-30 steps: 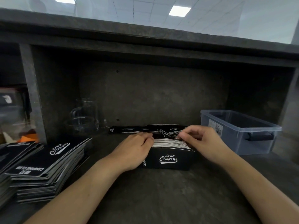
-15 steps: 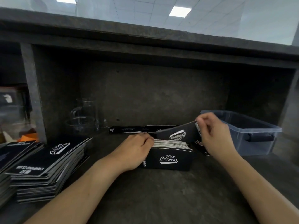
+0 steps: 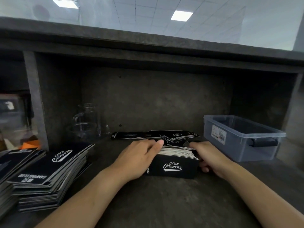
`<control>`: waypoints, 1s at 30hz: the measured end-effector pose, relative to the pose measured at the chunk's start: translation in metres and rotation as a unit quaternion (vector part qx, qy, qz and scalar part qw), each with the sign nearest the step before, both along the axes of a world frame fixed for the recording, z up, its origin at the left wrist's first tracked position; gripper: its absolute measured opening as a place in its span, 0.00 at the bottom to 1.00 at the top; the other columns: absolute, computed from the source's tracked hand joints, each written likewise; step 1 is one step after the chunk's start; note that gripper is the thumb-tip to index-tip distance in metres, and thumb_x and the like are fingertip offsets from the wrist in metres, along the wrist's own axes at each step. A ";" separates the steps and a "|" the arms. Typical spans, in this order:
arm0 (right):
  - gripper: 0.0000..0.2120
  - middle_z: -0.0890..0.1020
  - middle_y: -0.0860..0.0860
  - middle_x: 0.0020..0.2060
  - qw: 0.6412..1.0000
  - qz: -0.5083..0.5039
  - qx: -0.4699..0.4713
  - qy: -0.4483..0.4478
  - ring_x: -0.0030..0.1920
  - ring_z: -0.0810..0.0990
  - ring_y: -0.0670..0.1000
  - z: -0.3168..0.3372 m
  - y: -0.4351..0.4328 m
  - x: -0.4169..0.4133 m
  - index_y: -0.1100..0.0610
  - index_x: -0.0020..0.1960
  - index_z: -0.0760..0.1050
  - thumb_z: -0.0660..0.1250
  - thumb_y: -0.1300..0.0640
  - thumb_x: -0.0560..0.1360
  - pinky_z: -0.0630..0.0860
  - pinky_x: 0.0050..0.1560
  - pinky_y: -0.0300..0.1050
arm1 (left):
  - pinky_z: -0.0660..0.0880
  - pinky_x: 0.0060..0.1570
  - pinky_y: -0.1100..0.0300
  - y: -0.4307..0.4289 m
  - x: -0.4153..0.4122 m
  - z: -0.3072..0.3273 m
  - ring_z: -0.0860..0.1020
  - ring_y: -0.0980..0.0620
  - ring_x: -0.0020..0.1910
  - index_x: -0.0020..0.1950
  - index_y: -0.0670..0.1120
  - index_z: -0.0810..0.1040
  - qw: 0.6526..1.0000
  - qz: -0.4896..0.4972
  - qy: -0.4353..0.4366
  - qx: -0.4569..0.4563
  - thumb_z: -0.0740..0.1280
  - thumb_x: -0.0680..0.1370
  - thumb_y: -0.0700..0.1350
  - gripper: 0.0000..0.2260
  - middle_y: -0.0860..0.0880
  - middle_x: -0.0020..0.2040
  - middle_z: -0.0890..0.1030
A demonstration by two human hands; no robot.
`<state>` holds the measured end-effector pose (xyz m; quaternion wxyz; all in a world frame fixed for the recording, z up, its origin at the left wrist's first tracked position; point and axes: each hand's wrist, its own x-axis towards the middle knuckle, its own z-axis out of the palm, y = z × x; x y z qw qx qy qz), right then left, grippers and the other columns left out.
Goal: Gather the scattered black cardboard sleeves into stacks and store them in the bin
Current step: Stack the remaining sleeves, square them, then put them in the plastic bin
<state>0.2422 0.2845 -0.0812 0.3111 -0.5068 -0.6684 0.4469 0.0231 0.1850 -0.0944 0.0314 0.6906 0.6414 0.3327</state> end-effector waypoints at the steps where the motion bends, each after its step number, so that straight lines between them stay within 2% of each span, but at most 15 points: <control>1: 0.19 0.76 0.48 0.30 0.998 0.003 0.044 -0.035 0.27 0.72 0.46 0.002 -0.004 0.000 0.58 0.43 0.78 0.59 0.46 0.83 0.69 0.31 0.42 | 0.75 0.50 0.52 0.001 0.000 -0.001 0.78 0.54 0.48 0.44 0.57 0.77 0.999 0.033 0.022 -0.003 0.48 0.81 0.69 0.24 0.54 0.44 0.79; 2: 0.26 0.82 0.46 0.34 0.992 0.006 0.100 -0.075 0.34 0.79 0.46 0.005 -0.008 0.001 0.57 0.43 0.81 0.56 0.40 0.83 0.73 0.41 0.45 | 0.75 0.53 0.52 0.001 0.001 0.000 0.78 0.52 0.52 0.50 0.58 0.79 0.997 0.066 0.040 -0.009 0.48 0.81 0.69 0.25 0.53 0.48 0.80; 4: 0.32 0.86 0.43 0.43 0.979 0.044 0.173 -0.099 0.47 0.83 0.42 0.010 -0.017 0.002 0.50 0.46 0.85 0.49 0.30 0.80 0.73 0.56 0.43 | 0.75 0.55 0.52 0.004 0.001 0.000 0.78 0.50 0.56 0.57 0.56 0.79 0.995 0.086 0.040 -0.014 0.48 0.81 0.69 0.26 0.50 0.53 0.80; 7: 0.34 0.83 0.39 0.54 0.978 0.112 0.150 -0.093 0.58 0.79 0.38 0.003 -0.020 0.002 0.44 0.57 0.81 0.45 0.25 0.74 0.69 0.67 0.41 | 0.73 0.58 0.55 0.006 0.001 -0.001 0.77 0.53 0.58 0.56 0.56 0.78 0.999 0.033 -0.020 -0.005 0.51 0.81 0.67 0.22 0.53 0.55 0.77; 9: 0.43 0.81 0.39 0.61 0.976 0.108 0.151 -0.117 0.65 0.76 0.41 -0.005 -0.012 0.002 0.45 0.65 0.79 0.42 0.20 0.72 0.66 0.74 0.47 | 0.68 0.61 0.65 0.001 0.000 0.001 0.74 0.62 0.59 0.60 0.60 0.77 0.996 -0.048 -0.078 -0.023 0.54 0.78 0.69 0.21 0.57 0.57 0.73; 11: 0.45 0.82 0.41 0.61 0.977 0.110 0.145 -0.113 0.65 0.77 0.42 -0.006 -0.008 0.003 0.44 0.65 0.80 0.39 0.19 0.72 0.66 0.74 0.49 | 0.66 0.58 0.75 -0.004 -0.004 0.003 0.73 0.67 0.58 0.62 0.61 0.77 0.992 -0.101 -0.072 -0.035 0.63 0.73 0.70 0.22 0.58 0.57 0.73; 12: 0.44 0.84 0.41 0.57 0.979 0.108 0.141 -0.101 0.62 0.79 0.42 -0.003 -0.010 0.003 0.44 0.62 0.82 0.38 0.21 0.74 0.67 0.71 0.47 | 0.68 0.56 0.75 -0.004 -0.007 0.004 0.75 0.67 0.56 0.60 0.61 0.77 0.992 -0.108 -0.044 -0.035 0.69 0.70 0.70 0.23 0.59 0.56 0.74; 14: 0.40 0.84 0.42 0.49 0.981 0.049 0.175 -0.070 0.55 0.80 0.42 0.004 -0.011 0.005 0.47 0.55 0.85 0.38 0.29 0.78 0.69 0.61 0.44 | 0.74 0.53 0.67 -0.002 -0.010 0.004 0.78 0.64 0.52 0.55 0.59 0.79 0.994 -0.106 -0.008 -0.029 0.77 0.65 0.69 0.24 0.60 0.51 0.80; 15: 0.36 0.82 0.44 0.48 0.978 -0.006 0.199 -0.065 0.54 0.80 0.45 0.004 -0.006 0.009 0.49 0.54 0.85 0.42 0.32 0.81 0.70 0.59 0.45 | 0.76 0.52 0.64 -0.001 -0.010 0.005 0.79 0.64 0.50 0.51 0.58 0.79 0.994 -0.101 -0.011 -0.028 0.78 0.63 0.69 0.23 0.60 0.49 0.82; 17: 0.24 0.81 0.50 0.54 0.958 -0.111 0.224 -0.139 0.59 0.80 0.54 0.001 0.011 0.023 0.50 0.61 0.80 0.57 0.34 0.81 0.74 0.61 0.51 | 0.78 0.51 0.59 0.000 -0.010 0.007 0.80 0.64 0.48 0.48 0.58 0.80 0.996 -0.087 -0.012 -0.022 0.78 0.62 0.70 0.23 0.62 0.46 0.83; 19: 0.31 0.79 0.54 0.63 0.936 -0.117 0.175 -0.283 0.64 0.78 0.59 -0.008 0.026 0.037 0.49 0.69 0.74 0.66 0.31 0.73 0.76 0.64 0.56 | 0.79 0.51 0.57 -0.003 -0.013 0.010 0.81 0.63 0.46 0.47 0.58 0.81 0.996 -0.078 -0.010 -0.030 0.79 0.61 0.69 0.23 0.61 0.45 0.83; 21: 0.36 0.79 0.55 0.66 0.923 -0.093 0.147 -0.343 0.66 0.77 0.58 -0.013 0.029 0.039 0.50 0.72 0.70 0.71 0.32 0.70 0.76 0.66 0.55 | 0.79 0.50 0.57 -0.008 -0.020 0.013 0.82 0.62 0.45 0.47 0.56 0.82 0.995 -0.078 -0.026 -0.055 0.81 0.62 0.64 0.21 0.60 0.45 0.84; 25: 0.38 0.79 0.56 0.66 0.972 -0.069 0.098 -0.203 0.67 0.77 0.56 -0.011 0.037 0.034 0.57 0.75 0.68 0.81 0.53 0.70 0.73 0.70 0.51 | 0.79 0.50 0.56 -0.012 -0.027 0.012 0.83 0.60 0.45 0.47 0.54 0.82 0.993 -0.083 -0.055 -0.068 0.82 0.63 0.60 0.19 0.58 0.45 0.85; 28: 0.41 0.77 0.58 0.68 0.989 -0.057 0.035 -0.131 0.67 0.77 0.57 -0.009 0.041 0.039 0.62 0.74 0.68 0.83 0.60 0.66 0.72 0.70 0.50 | 0.79 0.50 0.58 -0.010 -0.026 0.012 0.83 0.61 0.45 0.48 0.54 0.82 0.992 -0.089 -0.055 -0.071 0.82 0.63 0.61 0.20 0.58 0.46 0.85; 30: 0.41 0.78 0.57 0.65 0.990 -0.044 0.014 -0.132 0.65 0.78 0.57 -0.006 0.040 0.042 0.62 0.74 0.69 0.82 0.60 0.66 0.73 0.65 0.46 | 0.80 0.52 0.55 -0.009 -0.027 0.012 0.83 0.60 0.46 0.49 0.55 0.82 0.991 -0.088 -0.061 -0.080 0.81 0.63 0.63 0.21 0.59 0.46 0.85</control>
